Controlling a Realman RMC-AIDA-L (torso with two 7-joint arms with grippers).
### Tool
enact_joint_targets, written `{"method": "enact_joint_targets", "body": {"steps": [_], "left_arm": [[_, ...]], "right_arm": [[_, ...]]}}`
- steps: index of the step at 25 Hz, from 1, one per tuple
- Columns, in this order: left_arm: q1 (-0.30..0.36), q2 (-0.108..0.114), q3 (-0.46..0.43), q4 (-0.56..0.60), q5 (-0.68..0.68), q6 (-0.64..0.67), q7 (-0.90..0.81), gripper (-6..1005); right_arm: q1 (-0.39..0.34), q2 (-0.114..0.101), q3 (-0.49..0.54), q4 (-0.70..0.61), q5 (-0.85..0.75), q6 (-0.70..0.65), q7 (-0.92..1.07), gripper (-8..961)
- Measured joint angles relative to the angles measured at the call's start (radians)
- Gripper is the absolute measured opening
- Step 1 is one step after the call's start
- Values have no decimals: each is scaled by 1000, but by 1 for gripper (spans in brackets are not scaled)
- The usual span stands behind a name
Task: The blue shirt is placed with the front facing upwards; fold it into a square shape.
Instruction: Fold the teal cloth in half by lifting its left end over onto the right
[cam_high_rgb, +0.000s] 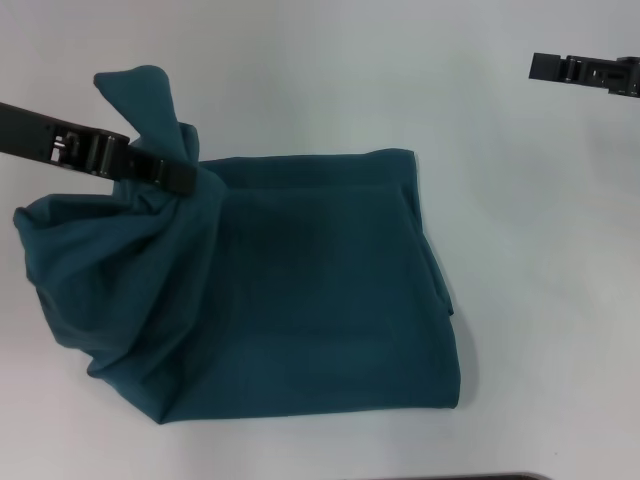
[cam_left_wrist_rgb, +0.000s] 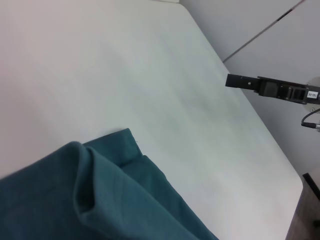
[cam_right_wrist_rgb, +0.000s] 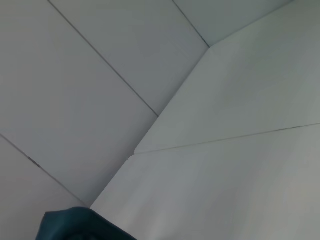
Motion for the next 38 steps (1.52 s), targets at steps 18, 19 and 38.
{"method": "enact_joint_targets", "body": {"steps": [18,19,38], "left_arm": [[-46,-43,80,-43,-59,-5,-66,42],[-48,-44,84,-43,-62,-6,-71,42],[-81,-57,104,189,-163,-86,-31,42]], "right_arm": [[1,-7,-6,1,0,-8,2,880],[2,-9,-6,1,0,-9,4,880],[4,-19,-6,1,1,-14,12,880]]}}
